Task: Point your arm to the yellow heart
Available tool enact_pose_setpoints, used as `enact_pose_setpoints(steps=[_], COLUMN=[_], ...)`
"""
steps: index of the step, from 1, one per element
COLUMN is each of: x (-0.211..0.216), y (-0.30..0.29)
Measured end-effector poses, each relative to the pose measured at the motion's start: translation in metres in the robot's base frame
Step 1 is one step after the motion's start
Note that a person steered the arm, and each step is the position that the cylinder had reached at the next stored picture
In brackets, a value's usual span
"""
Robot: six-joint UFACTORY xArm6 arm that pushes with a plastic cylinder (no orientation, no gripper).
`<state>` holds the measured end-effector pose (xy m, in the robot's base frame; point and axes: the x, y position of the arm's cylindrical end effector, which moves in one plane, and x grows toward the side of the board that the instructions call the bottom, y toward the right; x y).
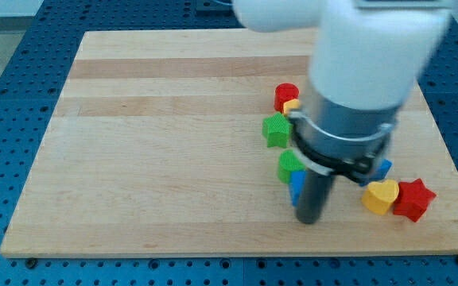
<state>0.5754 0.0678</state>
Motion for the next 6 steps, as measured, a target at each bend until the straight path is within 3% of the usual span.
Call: enact_pose_setpoints(steps=[1, 3, 4, 5, 6], x=[-0.004, 0.044, 0.035, -0.011, -0.012], y=[-0.02, -0.013, 0.024, 0.086, 0.093])
